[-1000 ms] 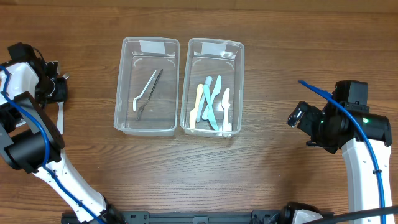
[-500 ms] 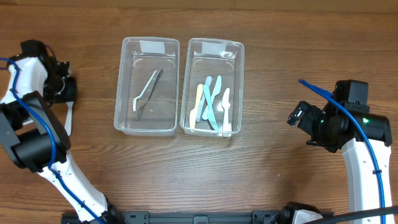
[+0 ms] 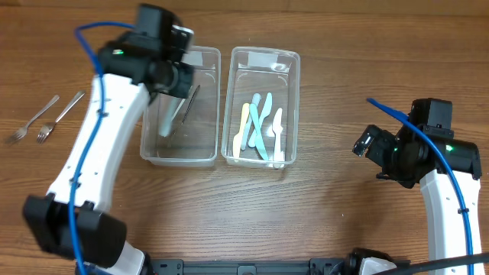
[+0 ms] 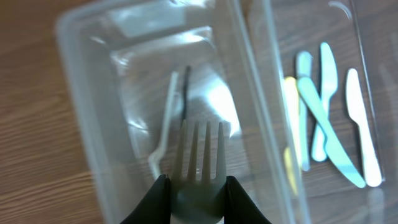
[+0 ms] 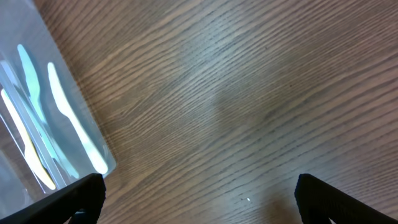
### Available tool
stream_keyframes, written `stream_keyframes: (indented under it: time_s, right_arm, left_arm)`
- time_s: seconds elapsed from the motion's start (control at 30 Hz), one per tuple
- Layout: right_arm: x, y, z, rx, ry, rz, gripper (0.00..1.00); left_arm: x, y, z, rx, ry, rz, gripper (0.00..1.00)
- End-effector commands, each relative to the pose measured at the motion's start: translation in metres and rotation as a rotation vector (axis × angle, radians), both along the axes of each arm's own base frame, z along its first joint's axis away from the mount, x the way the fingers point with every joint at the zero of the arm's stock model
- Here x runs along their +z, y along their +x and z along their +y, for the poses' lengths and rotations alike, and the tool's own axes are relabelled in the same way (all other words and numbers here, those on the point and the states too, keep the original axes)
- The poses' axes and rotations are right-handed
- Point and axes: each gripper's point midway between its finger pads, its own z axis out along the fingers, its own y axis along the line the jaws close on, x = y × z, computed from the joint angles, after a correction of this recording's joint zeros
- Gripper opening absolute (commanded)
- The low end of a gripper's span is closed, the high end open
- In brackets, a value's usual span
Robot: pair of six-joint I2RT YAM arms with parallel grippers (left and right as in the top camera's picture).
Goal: Pack container
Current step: 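Carry the metal fork into the left container and release it, then return the left gripper to the remaining metal forks and grasp one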
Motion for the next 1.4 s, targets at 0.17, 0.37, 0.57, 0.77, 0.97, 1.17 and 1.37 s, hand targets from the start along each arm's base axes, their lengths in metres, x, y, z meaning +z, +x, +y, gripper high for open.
stream_keyframes:
  time_s: [0.17,0.37,0.57,0.77,0.97,1.17,1.37]
  right_arm:
    - [0.001,0.000,0.003,0.012,0.009,0.002,1.00]
    - [0.000,-0.001,0.003,0.012,0.010,0.006,1.00]
    - [0.000,-0.001,0.003,0.012,0.009,0.005,1.00]
    - [0.001,0.000,0.003,0.013,0.008,0.000,1.00]
    - [0.001,0.001,0.003,0.013,0.008,-0.005,1.00]
    - [0.002,0.003,0.002,0.015,0.005,-0.012,1.00]
    - [0.002,0.005,0.002,0.015,0.002,-0.019,1.00]
  left_arm:
    - [-0.088,0.013,-0.013,0.041,0.032,0.199,0.11]
    - [-0.090,0.018,-0.009,-0.071,0.102,0.181,0.42]
    - [-0.009,0.020,0.026,-0.108,0.277,0.092,1.00]
    - [0.068,0.016,0.120,0.118,0.283,-0.023,1.00]
    - [0.052,0.000,0.237,0.234,0.197,0.026,1.00]
    - [0.006,-0.005,0.305,0.308,0.108,0.067,1.00]
    - [-0.082,-0.014,0.326,0.312,0.035,0.230,0.96]
